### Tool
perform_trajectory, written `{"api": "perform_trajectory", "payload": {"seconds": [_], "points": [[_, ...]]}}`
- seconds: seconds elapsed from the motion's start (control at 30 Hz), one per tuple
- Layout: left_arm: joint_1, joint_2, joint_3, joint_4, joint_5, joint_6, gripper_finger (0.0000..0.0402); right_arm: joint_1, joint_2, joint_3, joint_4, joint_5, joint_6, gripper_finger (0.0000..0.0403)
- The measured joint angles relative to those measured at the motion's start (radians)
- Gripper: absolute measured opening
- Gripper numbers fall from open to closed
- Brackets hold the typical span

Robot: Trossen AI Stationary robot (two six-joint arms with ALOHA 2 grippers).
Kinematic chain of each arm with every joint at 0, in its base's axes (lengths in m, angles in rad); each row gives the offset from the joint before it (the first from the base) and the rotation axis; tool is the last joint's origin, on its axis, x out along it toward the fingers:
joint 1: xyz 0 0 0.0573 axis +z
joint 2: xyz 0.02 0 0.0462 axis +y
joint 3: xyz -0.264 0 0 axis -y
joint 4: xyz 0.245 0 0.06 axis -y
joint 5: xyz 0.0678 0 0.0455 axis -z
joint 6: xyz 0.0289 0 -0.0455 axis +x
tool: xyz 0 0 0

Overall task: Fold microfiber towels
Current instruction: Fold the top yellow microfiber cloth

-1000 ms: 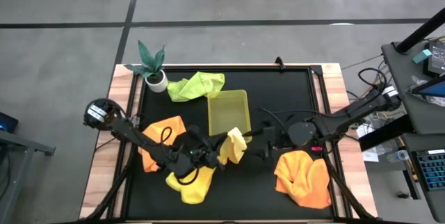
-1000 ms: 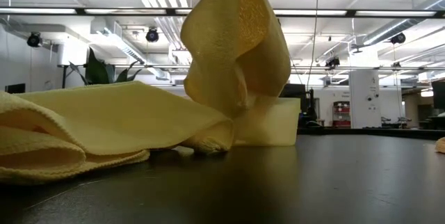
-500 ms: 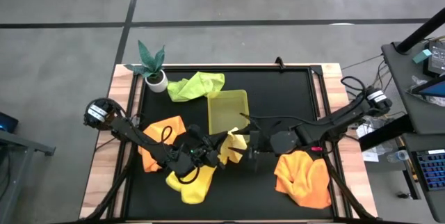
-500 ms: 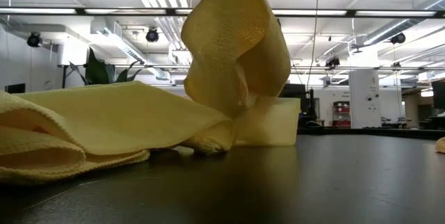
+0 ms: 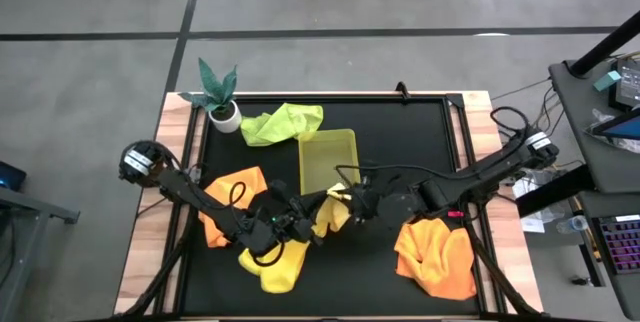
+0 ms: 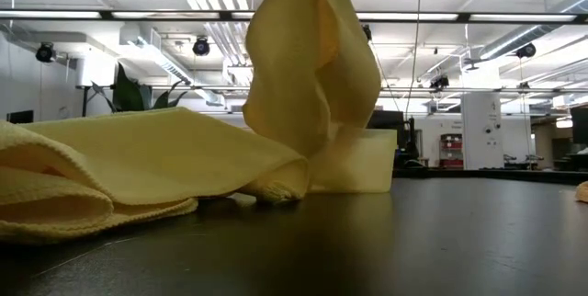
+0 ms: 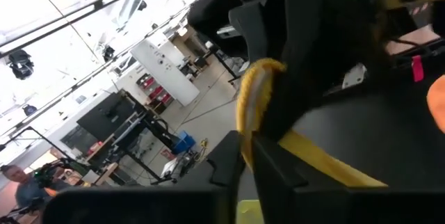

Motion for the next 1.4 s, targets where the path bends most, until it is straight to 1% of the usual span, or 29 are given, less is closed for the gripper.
{"api": "perform_trajectory", "payload": {"seconds": [0.2, 0.3, 0.4, 0.5, 0.53, 0.63, 0.67, 0.7, 0.8, 0.83, 0.93, 1.0, 1.03, 1.1, 1.2, 1.27, 1.33, 1.4], "points": [[-0.051, -0.043, -0.008, -0.01, -0.001, -0.001, 0.0136, 0.017, -0.055, 0.0, -0.037, -0.002, -0.008, 0.0009], [-0.069, -0.063, -0.041, -0.07, 0.004, -0.002, 0.0178, 0.031, -0.08, 0.0, -0.051, -0.006, -0.026, 0.0008], [-0.067, -0.067, -0.09, -0.095, 0.024, -0.063, 0.0195, 0.051, -0.098, 0.0, -0.056, -0.009, -0.049, 0.0008], [-0.038, -0.084, -0.148, -0.088, 0.147, -0.172, 0.0198, 0.062, -0.114, 0.0, -0.058, -0.01, -0.05, 0.0008], [-0.024, -0.088, -0.166, -0.086, 0.179, -0.213, 0.0198, 0.066, -0.12, 0.0, -0.061, -0.009, -0.05, 0.0008], [0.022, -0.092, -0.218, -0.088, 0.208, -0.301, 0.0198, 0.076, -0.125, 0.0, -0.068, -0.008, -0.049, 0.0008], [0.038, -0.092, -0.232, -0.086, 0.237, -0.32, 0.0198, 0.078, -0.124, 0.0, -0.072, -0.009, -0.049, 0.0008], [0.055, -0.092, -0.244, -0.079, 0.285, -0.338, 0.0198, 0.081, -0.124, 0.0, -0.075, -0.009, -0.048, 0.0008], [0.109, -0.089, -0.268, -0.071, 0.483, -0.404, 0.0199, 0.083, -0.124, 0.0, -0.073, -0.009, -0.048, 0.0008], [0.125, -0.088, -0.272, -0.072, 0.528, -0.432, 0.0199, 0.083, -0.124, 0.0, -0.072, -0.009, -0.046, 0.0008], [0.159, -0.088, -0.288, -0.088, 0.628, -0.491, 0.0198, 0.083, -0.124, 0.0, -0.073, -0.009, -0.037, 0.0008], [0.166, -0.088, -0.298, -0.102, 0.693, -0.501, 0.0198, 0.083, -0.124, 0.0, -0.074, -0.009, -0.037, 0.0008], [0.165, -0.088, -0.298, -0.114, 0.719, -0.504, 0.0195, 0.083, -0.124, 0.0, -0.074, -0.009, -0.037, 0.0008], [0.163, -0.088, -0.301, -0.142, 0.737, -0.527, 0.0186, 0.083, -0.124, 0.0, -0.074, -0.009, -0.037, 0.0008], [0.166, -0.087, -0.314, -0.178, 0.752, -0.58, 0.0162, 0.083, -0.124, 0.0, -0.073, -0.009, -0.037, 0.0008], [0.168, -0.087, -0.322, -0.182, 0.759, -0.604, 0.0136, 0.083, -0.126, 0.0, -0.072, -0.009, -0.037, 0.0008], [0.167, -0.087, -0.328, -0.186, 0.762, -0.622, 0.0098, 0.083, -0.128, 0.0, -0.071, -0.009, -0.037, 0.0008], [0.166, -0.089, -0.333, -0.196, 0.767, -0.627, 0.0051, 0.083, -0.132, 0.0, -0.072, -0.009, -0.037, 0.0008]]}}
